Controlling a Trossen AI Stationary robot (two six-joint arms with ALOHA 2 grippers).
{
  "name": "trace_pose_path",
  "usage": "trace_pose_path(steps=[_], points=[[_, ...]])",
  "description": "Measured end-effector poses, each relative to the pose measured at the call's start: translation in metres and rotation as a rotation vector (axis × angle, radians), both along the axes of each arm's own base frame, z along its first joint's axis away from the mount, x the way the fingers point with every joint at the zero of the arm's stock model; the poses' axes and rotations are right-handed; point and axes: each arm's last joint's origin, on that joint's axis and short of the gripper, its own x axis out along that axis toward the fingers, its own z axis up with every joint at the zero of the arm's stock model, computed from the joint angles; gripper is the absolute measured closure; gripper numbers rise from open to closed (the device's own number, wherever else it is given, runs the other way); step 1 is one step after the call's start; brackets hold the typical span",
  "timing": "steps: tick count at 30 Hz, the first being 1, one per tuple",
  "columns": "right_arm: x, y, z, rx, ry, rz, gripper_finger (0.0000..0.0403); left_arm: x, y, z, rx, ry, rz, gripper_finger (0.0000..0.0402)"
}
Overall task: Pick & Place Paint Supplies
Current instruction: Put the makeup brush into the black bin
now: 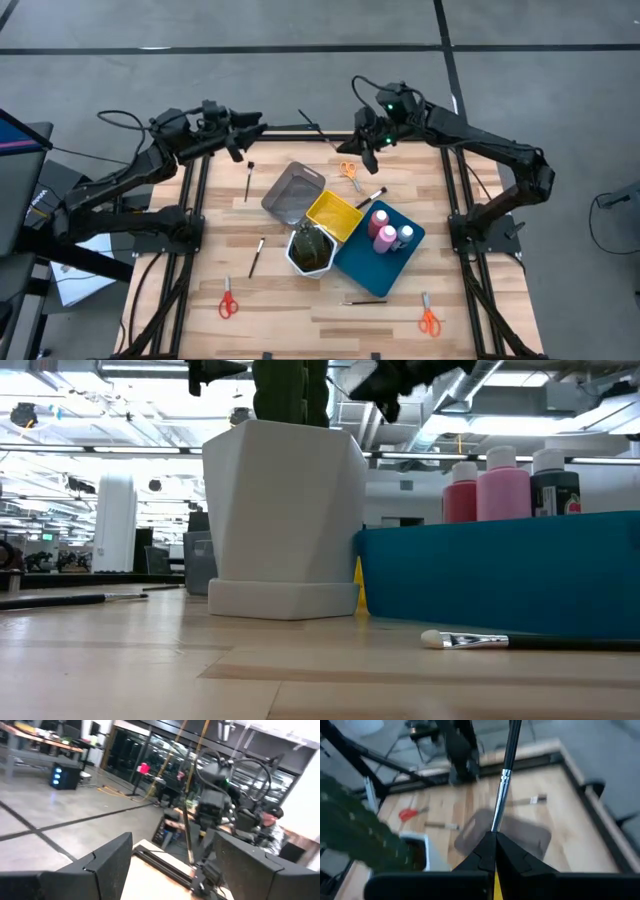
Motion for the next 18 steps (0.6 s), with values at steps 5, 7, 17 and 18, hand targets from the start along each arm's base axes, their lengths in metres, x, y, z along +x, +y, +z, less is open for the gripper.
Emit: trace_pose_path(steps=[5,7,17,18], points=[[0.006,0.004,0.014,-0.066,-0.070,-0.017,0.0403,0.010,-0.004,-0.004,0.019,0.025,-0.051,0.0129],[0.006,0.005,0.019,-0.063,-0.089,-0.021,0.0403,0.016,-0.004,-0.005,0.018,0.025,-0.072,0.0129],[0.008,0.007,0.032,-0.065,-0.141,-0.051,0.0403,0.058,0.004,-0.012,0.013,-0.107,-0.202,0.0129],[0.007,0.007,0.032,-0.059,-0.140,-0.055,0.0403,0.061,0.006,-0.012,0.008,-0.127,-0.204,0.0129]])
